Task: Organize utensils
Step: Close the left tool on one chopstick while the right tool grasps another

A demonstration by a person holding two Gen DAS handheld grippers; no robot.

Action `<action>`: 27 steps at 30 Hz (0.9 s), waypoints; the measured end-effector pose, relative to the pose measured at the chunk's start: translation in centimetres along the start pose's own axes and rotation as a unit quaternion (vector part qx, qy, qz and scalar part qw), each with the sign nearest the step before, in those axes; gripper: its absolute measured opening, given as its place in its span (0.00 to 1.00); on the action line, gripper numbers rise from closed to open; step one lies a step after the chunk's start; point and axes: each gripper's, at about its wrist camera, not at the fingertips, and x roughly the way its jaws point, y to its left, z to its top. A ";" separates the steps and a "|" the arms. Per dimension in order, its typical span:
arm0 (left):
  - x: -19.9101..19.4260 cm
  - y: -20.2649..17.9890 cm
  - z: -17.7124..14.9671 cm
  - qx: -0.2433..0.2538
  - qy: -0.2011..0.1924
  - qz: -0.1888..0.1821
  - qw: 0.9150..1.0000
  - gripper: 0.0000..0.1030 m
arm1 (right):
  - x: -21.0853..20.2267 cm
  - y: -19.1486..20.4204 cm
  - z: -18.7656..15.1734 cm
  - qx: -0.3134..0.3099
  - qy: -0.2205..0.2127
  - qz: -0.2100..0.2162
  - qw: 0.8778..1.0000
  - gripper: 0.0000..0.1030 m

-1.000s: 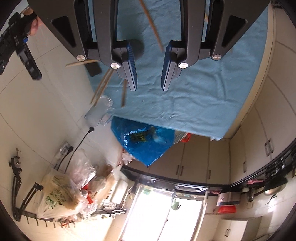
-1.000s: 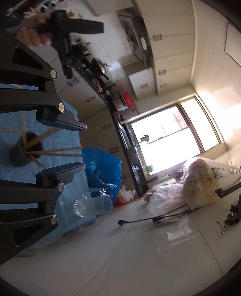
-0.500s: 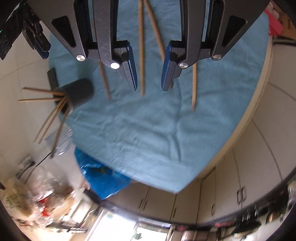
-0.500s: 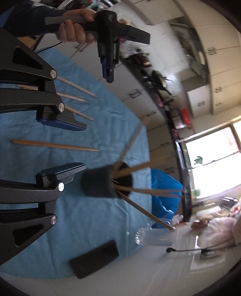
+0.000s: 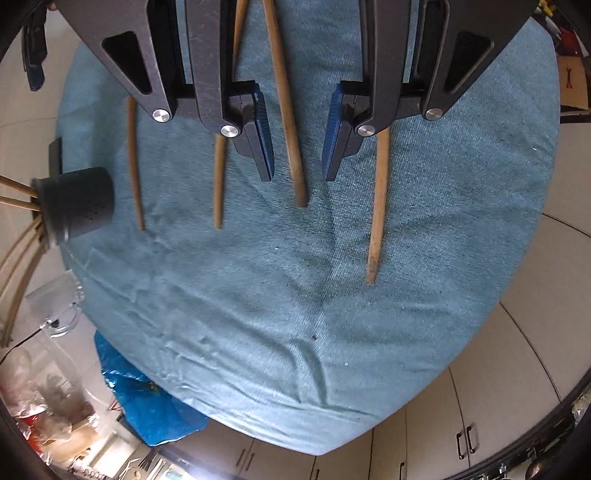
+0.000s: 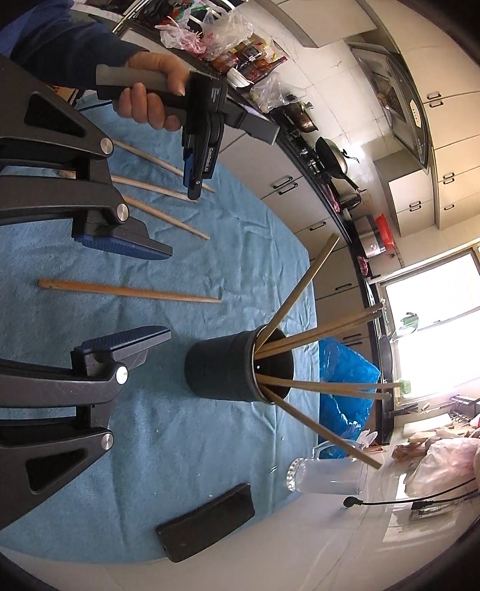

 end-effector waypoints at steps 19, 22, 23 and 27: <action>-2.8 1.4 -0.9 0.000 -0.056 -0.027 0.998 0.07 | 6.6 5.1 1.3 -0.026 0.097 0.029 0.994 0.44; -4.2 2.1 -0.8 -0.004 -0.070 -0.037 0.997 0.07 | 10.2 6.3 2.4 -0.024 0.136 0.033 0.990 0.44; -4.6 2.4 -0.9 -0.004 -0.075 -0.041 0.996 0.07 | 11.3 6.5 2.7 -0.020 0.147 0.033 0.988 0.44; -5.8 3.6 -0.7 -0.010 -0.088 -0.055 0.995 0.07 | 16.3 7.5 4.9 -0.011 0.194 0.035 0.980 0.44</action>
